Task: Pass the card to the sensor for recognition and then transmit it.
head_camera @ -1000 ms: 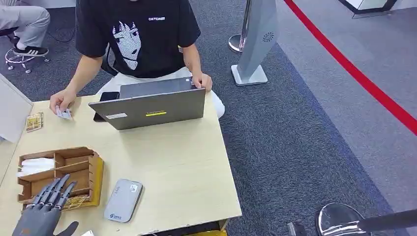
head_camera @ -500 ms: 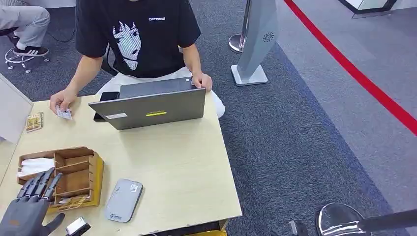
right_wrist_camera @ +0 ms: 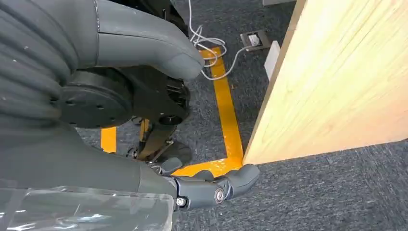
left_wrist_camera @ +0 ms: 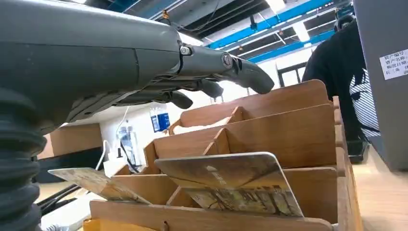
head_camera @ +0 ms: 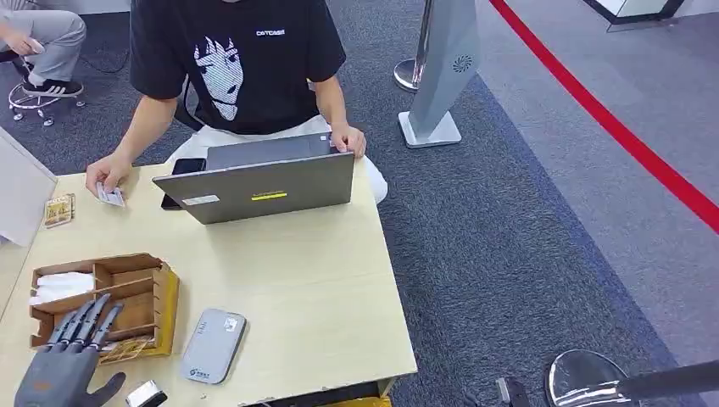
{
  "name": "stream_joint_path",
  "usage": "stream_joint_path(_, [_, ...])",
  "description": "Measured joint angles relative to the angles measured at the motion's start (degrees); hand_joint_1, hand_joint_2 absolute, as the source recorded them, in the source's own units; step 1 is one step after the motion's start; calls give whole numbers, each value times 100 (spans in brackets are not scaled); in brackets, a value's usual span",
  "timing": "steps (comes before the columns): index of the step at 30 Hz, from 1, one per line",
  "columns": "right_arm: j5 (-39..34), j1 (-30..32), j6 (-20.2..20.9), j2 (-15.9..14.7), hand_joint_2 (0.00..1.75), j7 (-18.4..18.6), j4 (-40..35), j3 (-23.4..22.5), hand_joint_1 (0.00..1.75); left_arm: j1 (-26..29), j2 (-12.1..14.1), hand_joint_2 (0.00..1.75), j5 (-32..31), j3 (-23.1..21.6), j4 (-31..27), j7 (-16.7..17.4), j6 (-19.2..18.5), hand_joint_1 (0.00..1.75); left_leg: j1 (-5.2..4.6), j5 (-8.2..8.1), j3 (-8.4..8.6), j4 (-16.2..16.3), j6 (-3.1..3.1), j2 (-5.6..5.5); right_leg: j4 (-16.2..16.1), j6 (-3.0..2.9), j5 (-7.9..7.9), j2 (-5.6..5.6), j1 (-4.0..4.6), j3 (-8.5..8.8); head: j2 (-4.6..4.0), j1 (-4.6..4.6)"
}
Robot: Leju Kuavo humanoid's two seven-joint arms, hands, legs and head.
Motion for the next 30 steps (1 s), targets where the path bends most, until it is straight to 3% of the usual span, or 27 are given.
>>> stream_joint_path(2, [0,-6,0,4,175,0,0,-9,0,-12,-15,175,2,0,2,-9,6,0,0,0,0,0,0,0,0,0,0,0,0,0,0,-2])
stream_joint_path(3, [2,-7,2,7,175,0,0,-18,0,-16,-15,175,24,0,2,-11,11,161,0,0,0,0,0,0,0,0,0,0,0,0,0,0])
stream_joint_path(4, [2,-6,4,9,175,0,0,-26,0,-20,-15,175,42,0,2,-13,11,175,0,0,0,0,0,0,0,0,0,0,0,0,0,-2])
stream_joint_path(18, [7,-5,4,31,175,0,0,-35,0,-40,-26,175,90,0,0,-17,41,175,0,0,0,0,0,0,0,0,0,0,0,0,0,0])
stream_joint_path(25, [30,-4,7,85,175,-20,15,-50,0,-61,-190,175,153,46,-126,-293,612,175,0,0,0,0,0,0,0,0,0,0,0,-1,0,-2])
stream_joint_path(30, [111,-2,-2,103,175,-42,28,-50,0,-186,-287,175,203,197,-479,-496,730,175,0,0,0,0,0,-1,0,0,0,-1,0,0,0,2])
